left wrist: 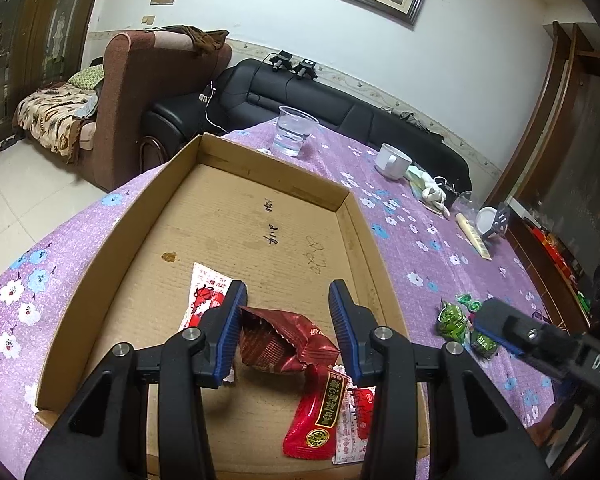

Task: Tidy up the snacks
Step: 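Open the left gripper to release the red foil packet into the box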

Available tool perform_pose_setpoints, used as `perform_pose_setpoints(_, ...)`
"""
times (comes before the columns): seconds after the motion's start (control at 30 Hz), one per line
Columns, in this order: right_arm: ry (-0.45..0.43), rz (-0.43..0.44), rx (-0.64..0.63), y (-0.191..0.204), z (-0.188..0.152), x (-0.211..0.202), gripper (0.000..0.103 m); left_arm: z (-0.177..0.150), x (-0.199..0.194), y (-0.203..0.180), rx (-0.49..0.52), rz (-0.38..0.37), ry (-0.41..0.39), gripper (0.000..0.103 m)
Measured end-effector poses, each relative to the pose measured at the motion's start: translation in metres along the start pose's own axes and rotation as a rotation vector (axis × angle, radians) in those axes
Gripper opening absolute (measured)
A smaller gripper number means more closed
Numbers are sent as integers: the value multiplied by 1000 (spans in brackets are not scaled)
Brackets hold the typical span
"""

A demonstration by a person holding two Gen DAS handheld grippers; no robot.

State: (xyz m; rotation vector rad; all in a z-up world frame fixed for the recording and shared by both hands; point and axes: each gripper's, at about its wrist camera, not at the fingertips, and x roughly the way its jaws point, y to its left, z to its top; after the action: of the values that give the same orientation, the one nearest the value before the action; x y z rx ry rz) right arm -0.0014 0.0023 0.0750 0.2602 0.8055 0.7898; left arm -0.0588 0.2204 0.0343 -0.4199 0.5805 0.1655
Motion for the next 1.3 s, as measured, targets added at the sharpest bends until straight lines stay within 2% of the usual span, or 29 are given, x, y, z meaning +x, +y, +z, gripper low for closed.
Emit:
perform_pose_setpoints(0.17, -20, -59, -46, -13, 7, -24, 48, -1, 0, -6, 27, -5, 5, 44)
perform_pose_setpoints(0.23, -37, -77, -54, -22, 10, -31, 57, -1, -1, -7, 33, 2, 2, 44)
perform_pose_setpoints(0.3, -46, -88, -60, -35, 12, -39, 62, 0, -1, -7, 32, 3, 2, 44)
perform_pose_setpoints(0.47, -57, -80, 2, -73, 6, -40, 63, 0, -1, -12, 39, 17, 15, 44)
perform_pose_setpoints(0.57, -51, -87, 1, -82, 10, -41, 63, 2, -4, -20, 45, 4, 22, 44)
perform_pose_setpoints(0.7, -89, -80, 19, -86, 13, -50, 63, 6, -9, -34, 71, -5, 14, 44)
perform_pose_setpoints(0.87, -81, -73, 18, -84, 13, -50, 63, 7, -12, -56, 104, -42, 33, 43)
perform_pose_setpoints(1.3, -92, -74, 35, -87, 12, -53, 64, -3, -7, -105, 219, -83, 81, 43)
